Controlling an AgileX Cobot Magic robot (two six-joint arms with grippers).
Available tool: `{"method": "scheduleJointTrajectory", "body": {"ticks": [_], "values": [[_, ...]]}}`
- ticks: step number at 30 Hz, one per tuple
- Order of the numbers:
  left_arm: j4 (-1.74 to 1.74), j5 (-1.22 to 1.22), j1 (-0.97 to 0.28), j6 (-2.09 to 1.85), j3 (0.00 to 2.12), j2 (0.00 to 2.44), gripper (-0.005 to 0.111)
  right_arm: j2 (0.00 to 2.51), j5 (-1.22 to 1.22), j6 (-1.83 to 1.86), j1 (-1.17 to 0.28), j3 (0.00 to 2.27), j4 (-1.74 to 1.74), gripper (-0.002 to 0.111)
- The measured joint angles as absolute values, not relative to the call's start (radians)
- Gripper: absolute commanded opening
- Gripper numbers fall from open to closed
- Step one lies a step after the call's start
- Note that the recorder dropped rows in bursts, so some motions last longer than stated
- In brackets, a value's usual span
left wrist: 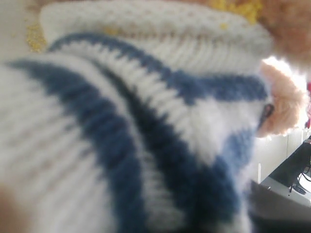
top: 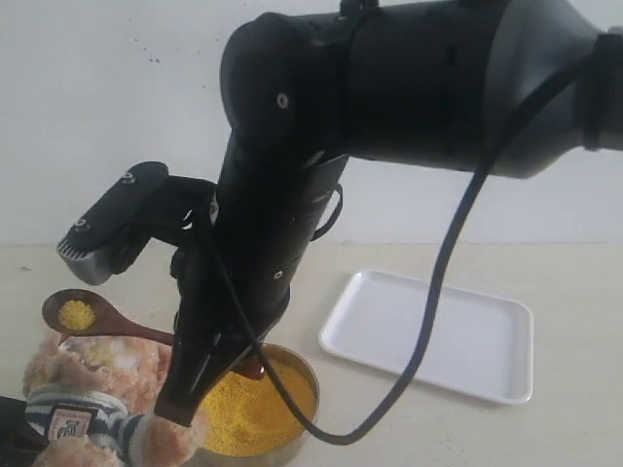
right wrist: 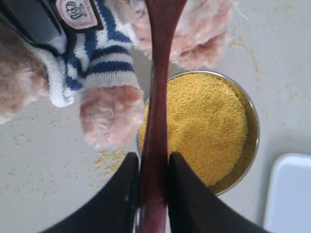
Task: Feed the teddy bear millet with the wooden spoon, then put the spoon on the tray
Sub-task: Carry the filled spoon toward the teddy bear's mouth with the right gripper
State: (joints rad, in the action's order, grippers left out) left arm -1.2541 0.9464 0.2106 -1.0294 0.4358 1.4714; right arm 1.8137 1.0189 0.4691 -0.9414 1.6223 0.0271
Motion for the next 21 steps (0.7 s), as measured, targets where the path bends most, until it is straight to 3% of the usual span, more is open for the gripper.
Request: {"method": "scheduleJointTrajectory", "body": {"ticks": [21], "values": [[-1.254,0.946,0.211,-1.029,0.436,1.471,0.004,1.921,1.007,0.186,-1.135,1.622,-0.621,0.000]]}}
